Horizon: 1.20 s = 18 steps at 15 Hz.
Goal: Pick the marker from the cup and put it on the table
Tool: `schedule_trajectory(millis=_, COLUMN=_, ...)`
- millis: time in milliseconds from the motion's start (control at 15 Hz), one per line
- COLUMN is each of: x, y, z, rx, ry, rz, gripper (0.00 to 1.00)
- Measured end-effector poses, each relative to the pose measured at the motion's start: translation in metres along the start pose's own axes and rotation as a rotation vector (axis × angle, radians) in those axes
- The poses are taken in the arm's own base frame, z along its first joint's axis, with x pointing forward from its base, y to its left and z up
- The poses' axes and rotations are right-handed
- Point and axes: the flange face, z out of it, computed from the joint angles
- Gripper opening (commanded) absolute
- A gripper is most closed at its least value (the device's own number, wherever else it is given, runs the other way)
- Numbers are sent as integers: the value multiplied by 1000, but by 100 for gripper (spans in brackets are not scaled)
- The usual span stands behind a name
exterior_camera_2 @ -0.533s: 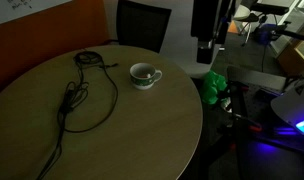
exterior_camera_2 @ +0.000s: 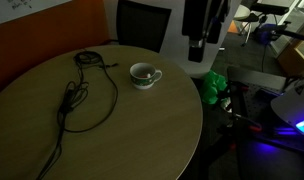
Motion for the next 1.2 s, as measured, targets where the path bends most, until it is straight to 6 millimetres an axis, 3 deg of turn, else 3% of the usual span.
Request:
schedule_trajectory(millis=267, x=44, y=13, z=11, rx=25, ry=148, rz=145, gripper=100)
schedule_trajectory(millis=733, x=132, y=68, z=69, rx=10, ry=249, rz=531, gripper=100)
schedule_trajectory(millis=1000, x=168, y=94, z=96, rx=-12, ry=224, rz=702, gripper=100)
schedule_trajectory(millis=1200, x=186, y=102, z=117, rx=-13, ry=185, rz=769, gripper=100)
